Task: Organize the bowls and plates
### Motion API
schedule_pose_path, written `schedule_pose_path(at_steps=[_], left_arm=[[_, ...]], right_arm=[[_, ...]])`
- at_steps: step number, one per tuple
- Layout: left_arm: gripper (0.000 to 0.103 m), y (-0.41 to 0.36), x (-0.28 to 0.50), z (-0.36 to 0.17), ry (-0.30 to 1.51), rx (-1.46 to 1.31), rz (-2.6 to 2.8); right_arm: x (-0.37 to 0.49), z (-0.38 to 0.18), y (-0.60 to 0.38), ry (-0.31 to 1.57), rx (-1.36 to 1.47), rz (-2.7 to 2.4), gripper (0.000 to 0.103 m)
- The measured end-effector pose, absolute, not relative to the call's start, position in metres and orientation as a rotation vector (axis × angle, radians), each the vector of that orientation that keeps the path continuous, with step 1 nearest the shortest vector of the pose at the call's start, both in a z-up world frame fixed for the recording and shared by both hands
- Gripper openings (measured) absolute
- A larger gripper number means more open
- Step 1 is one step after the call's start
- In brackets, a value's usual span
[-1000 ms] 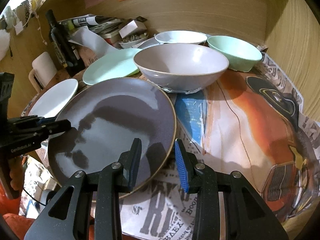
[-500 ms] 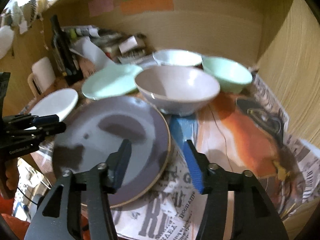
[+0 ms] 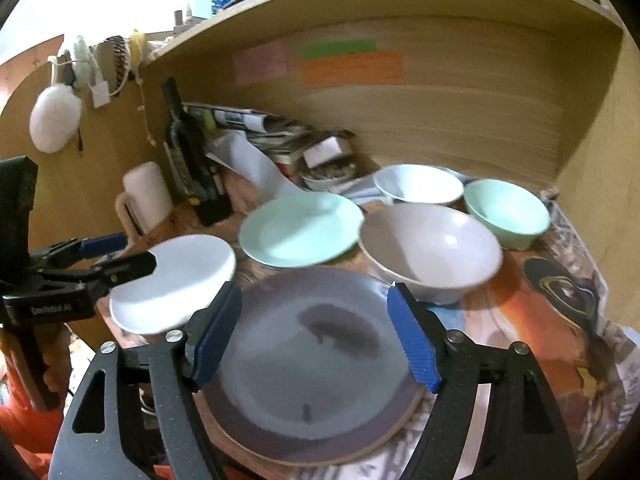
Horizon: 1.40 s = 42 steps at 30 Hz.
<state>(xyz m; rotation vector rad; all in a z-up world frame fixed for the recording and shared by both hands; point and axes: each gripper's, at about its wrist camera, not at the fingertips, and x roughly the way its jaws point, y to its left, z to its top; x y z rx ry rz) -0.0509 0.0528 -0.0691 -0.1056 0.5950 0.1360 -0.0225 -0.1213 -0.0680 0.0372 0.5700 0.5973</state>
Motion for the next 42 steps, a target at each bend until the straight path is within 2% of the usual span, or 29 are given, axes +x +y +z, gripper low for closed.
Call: schedule_pose_path(at_steps=[8, 24, 26, 27, 29, 32, 35, 38, 42], left_arm=[[0.094, 0.096, -0.071, -0.069, 0.595, -0.103, 0.224], [0.092, 0.176, -0.064, -0.129, 0.715, -0.170, 0.282], [0.079, 0.184, -0.061, -0.134, 0.736, -0.192, 0.266], [0.076, 0.187, -0.059, -0.138, 0.752, -0.201, 0.254], [0.066, 0.192, -0.057, -0.143, 0.772, -0.212, 0.236], [0.056, 0.195, -0.055, -0.148, 0.789, -0.217, 0.217], [0.047, 0.197, -0.054, -0.153, 0.805, -0.228, 0.191], [0.040, 0.199, -0.053, -0.156, 0.814, -0.236, 0.174], [0.035, 0.200, -0.054, -0.156, 0.811, -0.244, 0.143]], right_arm=[[-0.014, -0.070, -0.083, 0.597, 0.044, 0.651, 0.073], [0.010, -0.098, -0.004, 0.761, 0.002, 0.690, 0.073], [0.013, -0.102, 0.004, 0.787, -0.006, 0.685, 0.073], [0.015, -0.104, 0.007, 0.798, -0.008, 0.680, 0.071], [0.018, -0.109, 0.012, 0.826, -0.015, 0.672, 0.058], [0.023, -0.114, 0.019, 0.864, -0.021, 0.663, 0.045], [0.027, -0.119, 0.024, 0.898, -0.030, 0.654, 0.035], [0.031, -0.124, 0.029, 0.924, -0.039, 0.640, 0.032], [0.037, -0.126, 0.033, 0.951, -0.040, 0.638, 0.027]])
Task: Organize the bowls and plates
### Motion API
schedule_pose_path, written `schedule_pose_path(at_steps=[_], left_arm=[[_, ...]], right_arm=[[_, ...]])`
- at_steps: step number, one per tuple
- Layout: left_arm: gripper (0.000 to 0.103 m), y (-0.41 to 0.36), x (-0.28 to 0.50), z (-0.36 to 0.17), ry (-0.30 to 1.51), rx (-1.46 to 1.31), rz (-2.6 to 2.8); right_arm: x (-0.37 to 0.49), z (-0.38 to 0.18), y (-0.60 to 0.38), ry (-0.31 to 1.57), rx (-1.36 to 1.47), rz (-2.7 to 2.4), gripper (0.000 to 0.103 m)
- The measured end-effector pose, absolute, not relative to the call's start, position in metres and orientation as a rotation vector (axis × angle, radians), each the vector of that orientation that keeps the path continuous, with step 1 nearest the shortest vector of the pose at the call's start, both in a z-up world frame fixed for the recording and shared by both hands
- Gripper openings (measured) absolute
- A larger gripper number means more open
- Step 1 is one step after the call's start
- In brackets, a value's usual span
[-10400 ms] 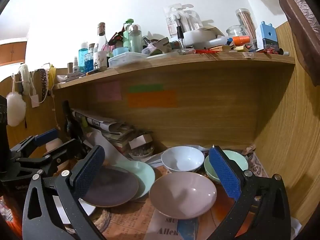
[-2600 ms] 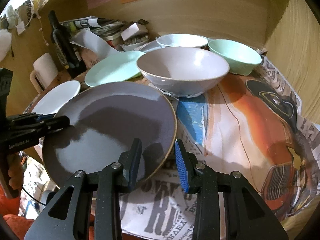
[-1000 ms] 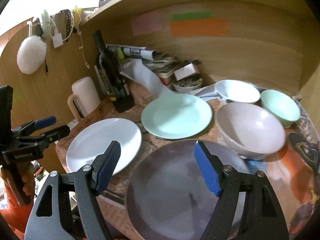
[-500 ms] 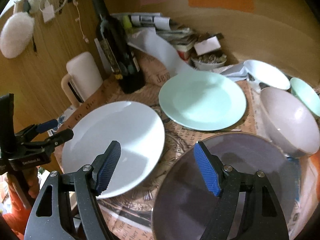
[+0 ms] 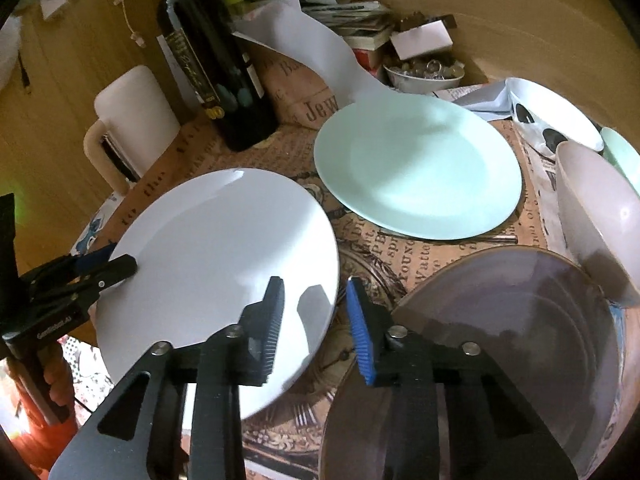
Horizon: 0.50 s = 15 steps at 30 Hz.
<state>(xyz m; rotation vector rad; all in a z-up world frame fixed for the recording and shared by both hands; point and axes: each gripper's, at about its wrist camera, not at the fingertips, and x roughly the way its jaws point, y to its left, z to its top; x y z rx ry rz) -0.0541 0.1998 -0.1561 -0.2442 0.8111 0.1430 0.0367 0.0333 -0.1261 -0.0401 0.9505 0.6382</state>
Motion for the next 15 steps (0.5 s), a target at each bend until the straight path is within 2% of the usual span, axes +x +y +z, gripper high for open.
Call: schedule_pose_path(at_steps=[5, 9, 15], left_arm=[[0.028, 0.2003, -0.0522, -0.1578, 0.821, -0.276, 0.091], [0.028, 0.1966, -0.0510, -0.1580, 0.824, -0.272, 0.088], [0.028, 0.1912, -0.0501, -0.1563, 0.833, -0.253, 0.127]], right_arm=[[0.0397, -0.1302, 0.0407, 0.971, -0.081, 0.625, 0.025], [0.0389, -0.1303, 0.0431, 0.964, -0.104, 0.612, 0.027], [0.0372, -0.1300, 0.0418, 0.957, -0.087, 0.617, 0.026]])
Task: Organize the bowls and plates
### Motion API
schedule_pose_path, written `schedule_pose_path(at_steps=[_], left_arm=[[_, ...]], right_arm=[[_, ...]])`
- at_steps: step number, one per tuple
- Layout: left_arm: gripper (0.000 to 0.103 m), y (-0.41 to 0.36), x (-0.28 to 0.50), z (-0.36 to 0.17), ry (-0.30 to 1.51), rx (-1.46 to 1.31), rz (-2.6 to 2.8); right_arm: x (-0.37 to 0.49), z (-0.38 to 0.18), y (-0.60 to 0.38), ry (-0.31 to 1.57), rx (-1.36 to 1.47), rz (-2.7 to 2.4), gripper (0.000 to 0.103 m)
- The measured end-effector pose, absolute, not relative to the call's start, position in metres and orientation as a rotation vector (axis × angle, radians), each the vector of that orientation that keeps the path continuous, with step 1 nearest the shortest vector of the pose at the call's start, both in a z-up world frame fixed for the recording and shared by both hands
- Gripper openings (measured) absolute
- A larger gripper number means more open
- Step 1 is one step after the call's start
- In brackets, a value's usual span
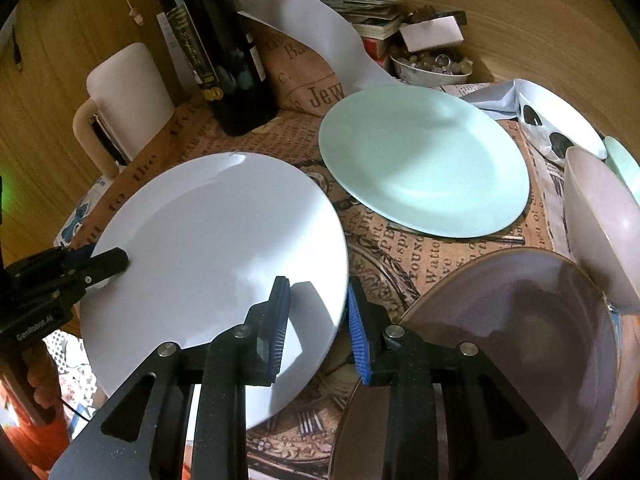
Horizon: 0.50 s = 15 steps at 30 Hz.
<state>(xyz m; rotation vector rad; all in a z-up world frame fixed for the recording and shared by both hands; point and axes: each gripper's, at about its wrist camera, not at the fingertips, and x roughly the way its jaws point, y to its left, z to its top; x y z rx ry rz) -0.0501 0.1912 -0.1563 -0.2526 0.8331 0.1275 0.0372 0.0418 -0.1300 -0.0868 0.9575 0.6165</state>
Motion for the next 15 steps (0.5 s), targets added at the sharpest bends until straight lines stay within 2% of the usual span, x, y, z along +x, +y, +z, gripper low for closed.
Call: schedule_pose_path(at_steps=[15], left_arm=[[0.028, 0.185, -0.050, -0.148, 0.830, -0.261, 0.161]], right_arm=[[0.028, -0.117, 0.030, 0.889, -0.016, 0.633, 0.025]])
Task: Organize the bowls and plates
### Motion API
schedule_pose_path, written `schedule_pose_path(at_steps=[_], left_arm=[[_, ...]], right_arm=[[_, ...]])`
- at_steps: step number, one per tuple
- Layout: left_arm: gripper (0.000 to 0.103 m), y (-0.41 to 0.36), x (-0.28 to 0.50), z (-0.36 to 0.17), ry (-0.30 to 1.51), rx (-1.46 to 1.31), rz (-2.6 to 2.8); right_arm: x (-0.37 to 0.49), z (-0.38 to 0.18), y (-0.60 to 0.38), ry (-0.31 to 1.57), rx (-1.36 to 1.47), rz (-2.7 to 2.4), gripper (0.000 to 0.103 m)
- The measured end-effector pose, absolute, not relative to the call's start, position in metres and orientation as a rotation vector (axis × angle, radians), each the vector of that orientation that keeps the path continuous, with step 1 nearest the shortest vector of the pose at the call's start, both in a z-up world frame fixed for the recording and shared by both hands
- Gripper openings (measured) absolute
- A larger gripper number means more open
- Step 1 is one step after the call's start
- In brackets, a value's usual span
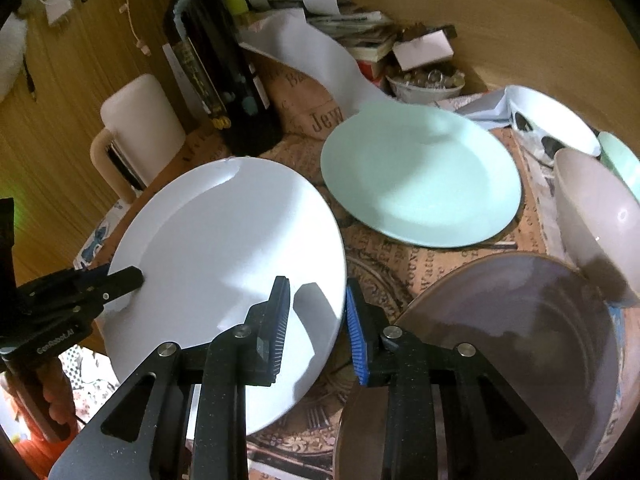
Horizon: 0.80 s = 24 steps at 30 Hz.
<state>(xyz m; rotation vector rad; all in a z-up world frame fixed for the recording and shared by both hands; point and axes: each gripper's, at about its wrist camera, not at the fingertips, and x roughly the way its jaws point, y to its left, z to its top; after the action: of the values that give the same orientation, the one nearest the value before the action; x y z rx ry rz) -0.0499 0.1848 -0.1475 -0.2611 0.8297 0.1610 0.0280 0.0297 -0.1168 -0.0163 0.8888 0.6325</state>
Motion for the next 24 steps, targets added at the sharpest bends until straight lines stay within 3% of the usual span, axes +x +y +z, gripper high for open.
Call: schedule_pose_path(at_steps=[24], left_arm=[[0.028, 0.121, -0.020, -0.116, 0.754, -0.208, 0.052]], right_arm=[[0.024, -0.088, -0.041, 0.798, 0.040, 0.521, 0.025]])
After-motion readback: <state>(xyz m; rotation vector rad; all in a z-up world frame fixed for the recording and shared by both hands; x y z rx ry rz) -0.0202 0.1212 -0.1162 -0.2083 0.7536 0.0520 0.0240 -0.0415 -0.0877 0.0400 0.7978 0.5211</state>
